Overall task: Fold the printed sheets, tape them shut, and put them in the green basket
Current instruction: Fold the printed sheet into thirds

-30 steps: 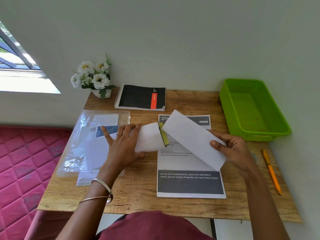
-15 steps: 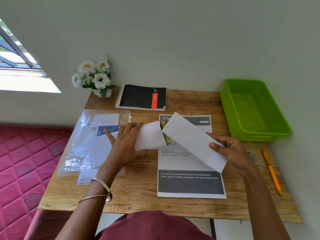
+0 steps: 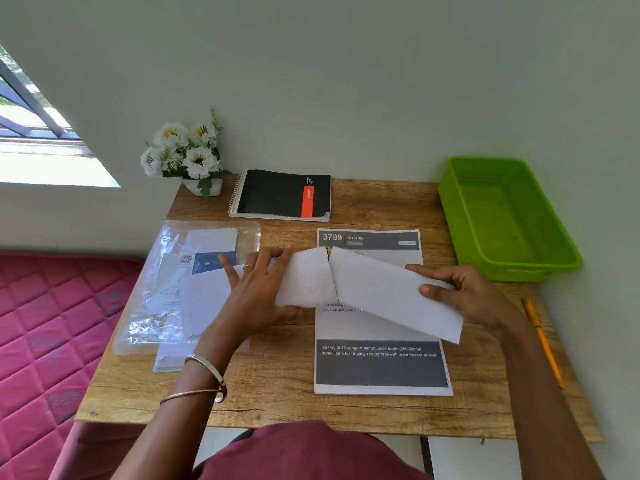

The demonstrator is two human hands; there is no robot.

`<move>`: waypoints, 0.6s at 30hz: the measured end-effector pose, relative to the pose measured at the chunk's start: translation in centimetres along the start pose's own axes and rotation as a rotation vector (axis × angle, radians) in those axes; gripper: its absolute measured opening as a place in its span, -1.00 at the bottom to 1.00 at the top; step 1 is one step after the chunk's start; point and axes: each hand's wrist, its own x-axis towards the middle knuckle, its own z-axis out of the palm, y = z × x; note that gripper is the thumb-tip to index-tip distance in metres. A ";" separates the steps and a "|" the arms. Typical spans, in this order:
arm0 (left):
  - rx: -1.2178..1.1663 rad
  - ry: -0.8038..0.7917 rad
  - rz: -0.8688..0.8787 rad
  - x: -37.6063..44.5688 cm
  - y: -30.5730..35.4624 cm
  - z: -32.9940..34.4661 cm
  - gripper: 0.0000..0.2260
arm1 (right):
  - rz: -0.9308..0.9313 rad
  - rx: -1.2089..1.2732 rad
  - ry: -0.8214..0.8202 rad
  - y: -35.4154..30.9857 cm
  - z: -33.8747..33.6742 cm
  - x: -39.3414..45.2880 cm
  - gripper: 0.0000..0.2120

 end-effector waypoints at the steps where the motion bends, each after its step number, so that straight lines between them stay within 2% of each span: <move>1: 0.012 -0.005 0.020 0.0 0.1 0.0 -0.08 | 0.013 -0.024 -0.018 -0.2 -0.2 0.1 -0.66; 7: 0.039 -0.013 0.146 -0.3 1.2 0.0 -0.08 | 0.068 -0.166 -0.133 -2.1 -0.8 1.1 -0.65; 9: 0.042 -0.015 0.175 -0.3 1.9 0.1 -0.09 | 0.051 -0.211 -0.102 -2.3 -0.6 1.7 -0.59; 11: 0.038 -0.009 0.180 -0.2 2.4 0.1 -0.11 | -0.020 -0.168 0.037 -2.3 0.0 2.1 -0.53; 14: 0.039 -0.008 0.157 -0.2 2.6 0.0 -0.11 | -0.104 0.146 0.347 -1.6 1.2 2.3 -0.51; 16: 0.031 0.003 0.139 -0.3 2.3 -0.2 -0.11 | -0.067 0.422 0.485 -0.9 2.3 2.1 -0.48; 18: 0.032 0.007 0.129 -0.3 2.2 -0.3 -0.11 | 0.024 0.525 0.600 0.3 3.4 1.8 -0.47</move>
